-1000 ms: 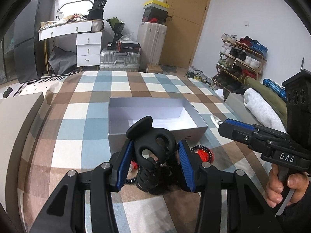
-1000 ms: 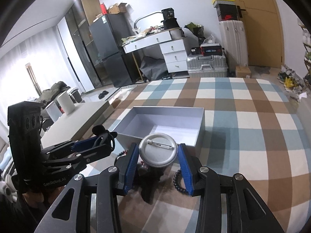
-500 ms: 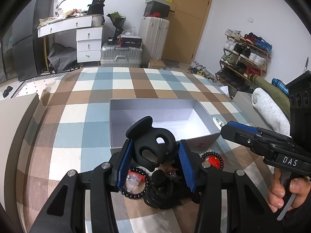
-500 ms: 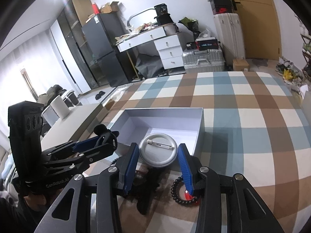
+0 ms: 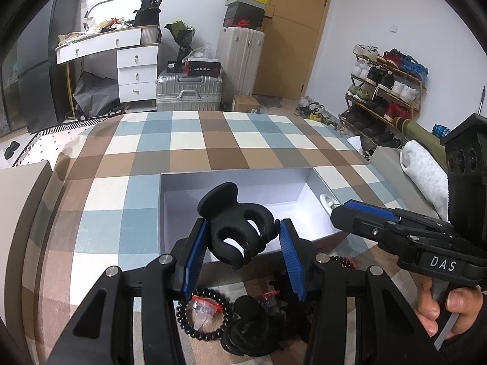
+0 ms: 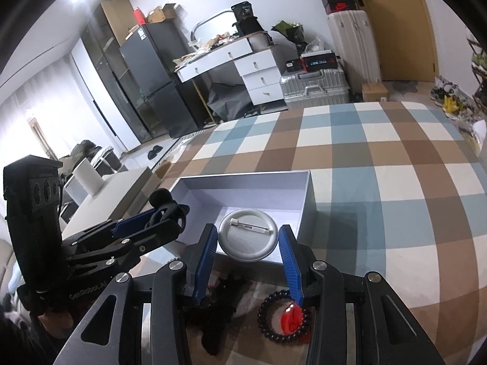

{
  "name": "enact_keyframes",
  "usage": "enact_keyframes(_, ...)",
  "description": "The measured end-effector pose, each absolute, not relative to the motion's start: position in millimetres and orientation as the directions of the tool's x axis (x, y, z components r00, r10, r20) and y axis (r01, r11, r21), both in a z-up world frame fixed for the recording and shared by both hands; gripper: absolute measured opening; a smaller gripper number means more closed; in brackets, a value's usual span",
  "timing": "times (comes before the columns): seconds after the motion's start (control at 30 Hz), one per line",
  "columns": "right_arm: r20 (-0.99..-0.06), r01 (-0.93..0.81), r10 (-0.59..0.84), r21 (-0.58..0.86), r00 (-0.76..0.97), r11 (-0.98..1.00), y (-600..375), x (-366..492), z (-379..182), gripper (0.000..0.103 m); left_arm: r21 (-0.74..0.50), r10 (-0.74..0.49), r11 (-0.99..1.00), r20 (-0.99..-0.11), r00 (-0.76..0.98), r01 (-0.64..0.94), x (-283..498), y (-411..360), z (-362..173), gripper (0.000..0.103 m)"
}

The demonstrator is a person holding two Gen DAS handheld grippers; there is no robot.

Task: Organize jewelry
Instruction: 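Lower the white badge into the box with the right tool while the left drops the clip, then move the right tool to the black coil hair tie and grasp it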

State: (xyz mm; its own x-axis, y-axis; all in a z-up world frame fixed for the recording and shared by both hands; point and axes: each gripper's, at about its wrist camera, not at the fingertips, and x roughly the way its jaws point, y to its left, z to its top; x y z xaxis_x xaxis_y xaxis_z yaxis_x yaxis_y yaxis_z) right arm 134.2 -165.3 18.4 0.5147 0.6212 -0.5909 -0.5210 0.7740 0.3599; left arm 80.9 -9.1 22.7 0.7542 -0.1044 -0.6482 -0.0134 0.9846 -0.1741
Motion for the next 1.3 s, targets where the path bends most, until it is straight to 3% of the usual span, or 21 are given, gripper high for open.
enact_keyframes(0.63,-0.619,-0.520,0.615,0.359,0.488,0.775,-154,140,12,0.043,-0.167,-0.084,0.985,-0.668,0.739,-0.040,84,-9,26,0.043)
enact_keyframes(0.67,-0.617,-0.519,0.614,0.359,0.491,0.776,-155,139,13,0.048,-0.172,-0.087,0.984,-0.668,0.739,-0.039,83,-9,27,0.044)
enact_keyframes(0.73,-0.608,-0.513,0.610,0.356,0.508,0.781,-161,135,19,0.056,-0.176,-0.087,0.983,-0.669,0.738,-0.044,81,-7,29,0.058)
enact_keyframes(0.8,-0.603,-0.500,0.596,0.346,0.530,0.794,-167,131,23,0.074,-0.185,-0.088,0.982,-0.656,0.749,-0.047,75,-6,32,0.068)
enact_keyframes(0.87,-0.602,-0.483,0.577,0.334,0.552,0.810,-173,126,27,0.097,-0.188,-0.088,0.981,-0.641,0.763,-0.045,71,-5,34,0.070)
enact_keyframes(0.93,-0.608,-0.461,0.550,0.316,0.572,0.829,-180,121,28,0.103,-0.171,-0.066,0.984,-0.632,0.772,-0.056,64,-5,36,0.075)
enact_keyframes(1.0,-0.628,-0.441,0.516,0.290,0.582,0.849,-185,117,26,0.103,-0.144,-0.040,0.987,-0.631,0.775,-0.066,57,-7,36,0.081)
enact_keyframes(1.3,-0.710,-0.441,0.422,0.172,0.564,0.881,-190,99,5,0.103,-0.142,-0.022,0.984,-0.685,0.728,-0.103,40,-5,17,0.081)
